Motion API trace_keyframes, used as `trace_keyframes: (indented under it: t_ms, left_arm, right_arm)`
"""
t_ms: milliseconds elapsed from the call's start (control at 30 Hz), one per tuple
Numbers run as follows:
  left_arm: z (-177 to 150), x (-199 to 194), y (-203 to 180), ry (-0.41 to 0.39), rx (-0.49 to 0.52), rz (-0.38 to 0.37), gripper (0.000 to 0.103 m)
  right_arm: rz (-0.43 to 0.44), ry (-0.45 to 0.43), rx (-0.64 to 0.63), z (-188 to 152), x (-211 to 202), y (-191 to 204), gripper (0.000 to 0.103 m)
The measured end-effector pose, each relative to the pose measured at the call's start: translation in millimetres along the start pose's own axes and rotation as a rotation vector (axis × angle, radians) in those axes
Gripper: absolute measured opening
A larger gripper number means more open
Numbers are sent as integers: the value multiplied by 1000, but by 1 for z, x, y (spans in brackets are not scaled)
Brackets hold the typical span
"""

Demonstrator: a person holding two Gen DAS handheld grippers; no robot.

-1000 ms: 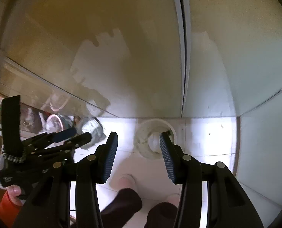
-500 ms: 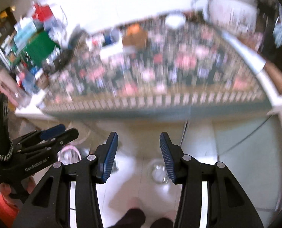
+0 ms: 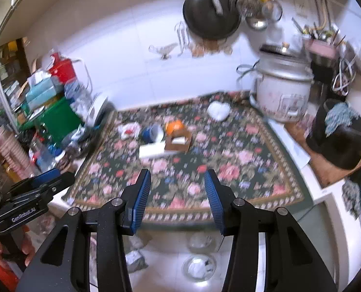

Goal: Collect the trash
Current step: 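Move both tools back up over the floral cloth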

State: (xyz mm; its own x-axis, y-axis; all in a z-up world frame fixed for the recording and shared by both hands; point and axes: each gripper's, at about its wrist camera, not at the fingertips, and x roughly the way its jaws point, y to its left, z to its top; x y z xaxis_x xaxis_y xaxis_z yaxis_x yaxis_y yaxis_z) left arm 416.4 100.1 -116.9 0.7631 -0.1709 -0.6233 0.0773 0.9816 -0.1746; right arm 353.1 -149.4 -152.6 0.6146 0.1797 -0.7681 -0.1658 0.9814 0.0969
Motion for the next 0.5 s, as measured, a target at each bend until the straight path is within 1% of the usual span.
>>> trace_keyframes:
  t_ms: [33,67,100,133,200,267,333,500]
  left_arm:
    - [5,0,-1,-6,4,1,68]
    - [9,0,-1,-13,8,3,73]
    - [15,2,-3,-24,14,7,76]
    - [20,3,-4,-33,22,16,77]
    - [29,9,-7,-47,30,35,85]
    - [39,16,-10,-60,22,39,88]
    - [47,21,-12,-71,13,37,89]
    - [78,45,-24,-92,-20,77,90]
  right_arm:
    - [-10,-18,2,6,-2,0,45]
    - [-6,-36,1,10,-3,-1,47]
    - [-13,-49,6,14,-3,-3,53]
    - [-19,-64,11,18,-3,-5,55]
    - [-19,-82,10,28,1,-10,55]
    - [-19,-87,5,36,6,-16,55]
    - [-3,-94,2,45,13,-25,55]
    - [57,-82,-18,71,37,-45,55]
